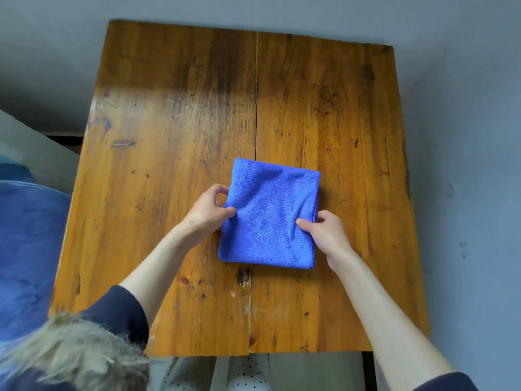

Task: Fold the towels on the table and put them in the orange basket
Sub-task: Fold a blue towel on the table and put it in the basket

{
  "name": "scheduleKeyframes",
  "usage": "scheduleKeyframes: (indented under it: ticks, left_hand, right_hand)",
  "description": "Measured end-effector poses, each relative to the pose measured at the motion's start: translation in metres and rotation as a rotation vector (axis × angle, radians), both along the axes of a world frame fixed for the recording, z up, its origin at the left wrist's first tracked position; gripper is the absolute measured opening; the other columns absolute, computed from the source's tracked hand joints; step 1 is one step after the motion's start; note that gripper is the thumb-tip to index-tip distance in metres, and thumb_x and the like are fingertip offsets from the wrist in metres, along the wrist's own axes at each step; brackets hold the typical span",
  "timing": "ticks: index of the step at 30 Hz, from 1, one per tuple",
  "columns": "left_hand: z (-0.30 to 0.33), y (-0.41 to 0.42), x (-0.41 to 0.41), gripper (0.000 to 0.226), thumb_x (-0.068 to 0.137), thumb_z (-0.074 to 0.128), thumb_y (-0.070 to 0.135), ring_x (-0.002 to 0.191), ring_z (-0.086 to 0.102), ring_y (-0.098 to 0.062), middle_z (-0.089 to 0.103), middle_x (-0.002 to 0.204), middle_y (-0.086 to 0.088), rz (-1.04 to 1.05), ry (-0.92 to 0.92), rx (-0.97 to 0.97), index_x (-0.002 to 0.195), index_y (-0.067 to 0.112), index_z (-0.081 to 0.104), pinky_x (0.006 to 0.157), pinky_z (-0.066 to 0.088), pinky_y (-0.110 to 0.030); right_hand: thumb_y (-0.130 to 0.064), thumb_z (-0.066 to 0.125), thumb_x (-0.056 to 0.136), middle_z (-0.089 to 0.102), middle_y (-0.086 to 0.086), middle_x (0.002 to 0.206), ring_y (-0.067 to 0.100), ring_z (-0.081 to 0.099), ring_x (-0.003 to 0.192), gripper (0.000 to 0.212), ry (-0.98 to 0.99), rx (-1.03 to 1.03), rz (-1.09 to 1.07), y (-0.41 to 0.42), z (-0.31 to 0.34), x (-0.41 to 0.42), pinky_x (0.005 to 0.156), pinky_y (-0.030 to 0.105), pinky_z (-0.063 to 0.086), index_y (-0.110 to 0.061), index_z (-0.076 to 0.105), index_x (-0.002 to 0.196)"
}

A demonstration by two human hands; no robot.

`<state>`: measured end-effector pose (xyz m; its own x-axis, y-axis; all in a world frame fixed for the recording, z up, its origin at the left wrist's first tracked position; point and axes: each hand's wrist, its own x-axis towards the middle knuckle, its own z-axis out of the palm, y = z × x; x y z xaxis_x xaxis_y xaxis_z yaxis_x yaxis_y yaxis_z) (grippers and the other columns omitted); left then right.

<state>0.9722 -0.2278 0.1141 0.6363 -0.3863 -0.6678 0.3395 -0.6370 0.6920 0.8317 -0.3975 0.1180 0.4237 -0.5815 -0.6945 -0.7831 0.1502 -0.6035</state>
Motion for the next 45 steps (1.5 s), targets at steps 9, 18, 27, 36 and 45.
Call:
scheduleKeyframes:
  ticks: [9, 18, 27, 36, 45]
  left_hand:
    - [0.041, 0.081, -0.039, 0.025, 0.089, 0.053, 0.005, 0.063, 0.059, -0.013, 0.061, 0.082, 0.0, 0.241, 0.259, -0.126, 0.099, 0.028, 0.056, 0.051, 0.046, -0.029]
    - [0.134, 0.243, -0.069, 0.031, 0.088, 0.052, -0.001, 0.078, 0.054, -0.017, 0.059, 0.097, -0.004, 0.65, 0.163, -0.259, 0.109, 0.023, 0.055, 0.066, 0.051, -0.033]
    - [0.193, 0.45, -0.139, 0.034, 0.089, 0.053, 0.0, 0.07, 0.06, -0.01, 0.057, 0.103, -0.005, 0.988, -0.074, -0.308, 0.117, 0.019, 0.05, 0.053, 0.049, -0.026]
    - [0.202, 0.639, -0.224, 0.032, 0.09, 0.053, 0.0, 0.07, 0.058, -0.02, 0.057, 0.109, -0.01, 1.293, -0.135, -0.253, 0.109, 0.024, 0.045, 0.051, 0.046, -0.027]
    - [0.16, 0.741, -0.213, 0.034, 0.089, 0.053, 0.005, 0.072, 0.062, -0.019, 0.061, 0.099, -0.005, 1.477, -0.052, -0.213, 0.113, 0.026, 0.042, 0.054, 0.048, -0.028]
  right_hand:
    - [-0.018, 0.057, 0.091, 0.069, -0.001, 0.099, 0.013, 0.066, 0.086, 0.017, -0.038, 0.36, 0.182, 0.019, 0.046, 0.003, 0.065, 0.031, 0.052, -0.019, 0.058, 0.108]
    - [-0.015, 0.06, 0.089, 0.066, -0.002, 0.094, 0.012, 0.061, 0.078, 0.014, -0.151, 0.451, 0.557, 0.158, 0.127, 0.056, 0.067, 0.031, 0.05, -0.018, 0.057, 0.102]
    - [-0.016, 0.061, 0.085, 0.068, -0.002, 0.087, 0.012, 0.061, 0.07, 0.011, -0.239, 0.45, 0.945, 0.372, 0.189, 0.08, 0.062, 0.028, 0.049, -0.021, 0.06, 0.095]
    - [-0.011, 0.057, 0.086, 0.071, 0.0, 0.081, 0.013, 0.064, 0.064, 0.013, -0.17, 0.451, 1.216, 0.607, 0.191, 0.063, 0.061, 0.027, 0.052, -0.018, 0.061, 0.097]
    - [-0.012, 0.059, 0.088, 0.067, 0.002, 0.083, 0.013, 0.06, 0.062, 0.015, -0.079, 0.41, 1.379, 0.743, 0.169, 0.101, 0.055, 0.024, 0.05, -0.016, 0.06, 0.102]
